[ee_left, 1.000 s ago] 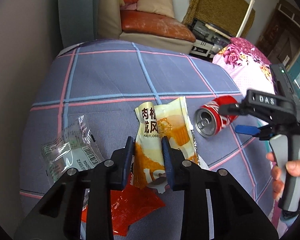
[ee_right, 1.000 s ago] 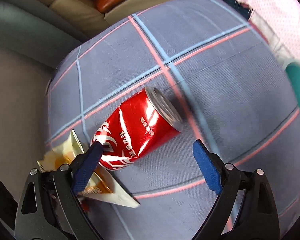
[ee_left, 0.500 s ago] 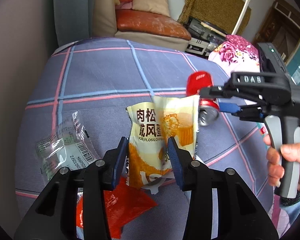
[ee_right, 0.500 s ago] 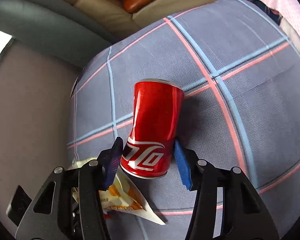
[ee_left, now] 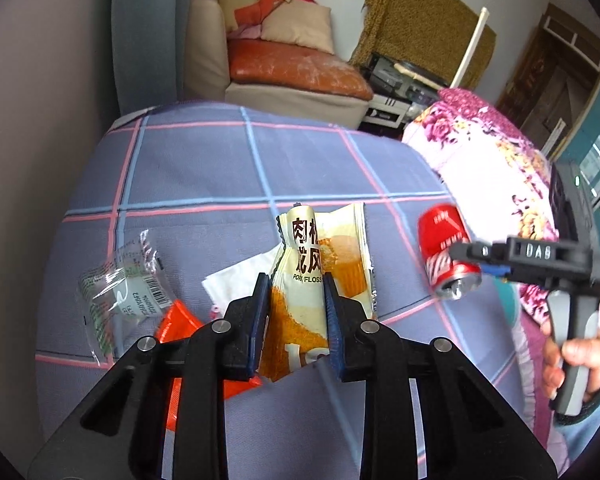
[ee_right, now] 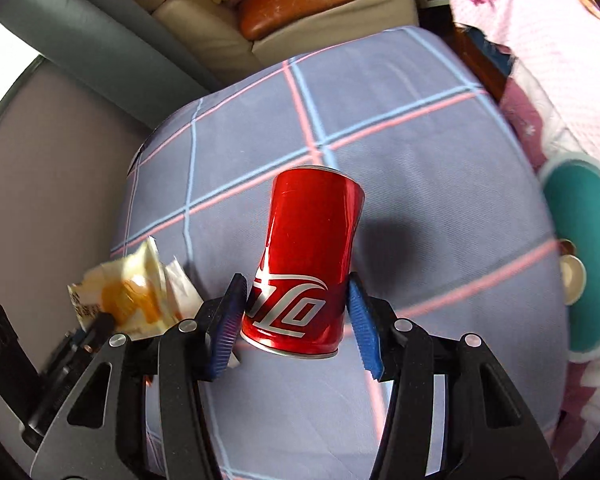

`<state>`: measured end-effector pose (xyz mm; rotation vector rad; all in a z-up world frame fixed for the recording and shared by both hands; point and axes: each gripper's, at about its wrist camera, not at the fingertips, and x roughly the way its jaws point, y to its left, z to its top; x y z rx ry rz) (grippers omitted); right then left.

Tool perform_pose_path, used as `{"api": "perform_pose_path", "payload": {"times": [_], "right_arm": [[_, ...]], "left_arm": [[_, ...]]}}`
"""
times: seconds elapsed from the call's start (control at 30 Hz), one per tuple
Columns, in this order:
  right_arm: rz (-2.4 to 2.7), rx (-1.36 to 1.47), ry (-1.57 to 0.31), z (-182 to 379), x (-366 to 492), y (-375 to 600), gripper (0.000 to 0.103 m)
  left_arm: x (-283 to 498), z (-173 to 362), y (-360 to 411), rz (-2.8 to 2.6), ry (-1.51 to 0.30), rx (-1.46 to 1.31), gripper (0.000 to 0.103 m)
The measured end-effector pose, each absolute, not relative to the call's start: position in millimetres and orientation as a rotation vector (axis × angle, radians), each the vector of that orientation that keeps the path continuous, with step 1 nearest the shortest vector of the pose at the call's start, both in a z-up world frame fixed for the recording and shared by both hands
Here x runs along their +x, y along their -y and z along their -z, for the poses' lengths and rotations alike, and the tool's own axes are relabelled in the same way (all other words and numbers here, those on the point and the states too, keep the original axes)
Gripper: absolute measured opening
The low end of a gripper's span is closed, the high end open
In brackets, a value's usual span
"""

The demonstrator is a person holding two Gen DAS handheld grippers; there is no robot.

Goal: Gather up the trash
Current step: 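Carry the snack bag over the bin and open the left tool while the right tool carries the can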

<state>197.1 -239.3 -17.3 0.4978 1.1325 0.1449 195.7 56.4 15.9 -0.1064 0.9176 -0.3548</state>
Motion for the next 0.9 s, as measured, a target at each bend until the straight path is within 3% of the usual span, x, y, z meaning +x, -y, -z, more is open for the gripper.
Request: {"api": "perform_pose_path", "payload": {"times": [0.9], "right_arm": [[-0.068,0.635,-0.964,8.3,85.4,405.4,0.048]], "left_arm": [[146.3,-24.3,138.5,0.535,-0.973,0.112,0.027]]}}
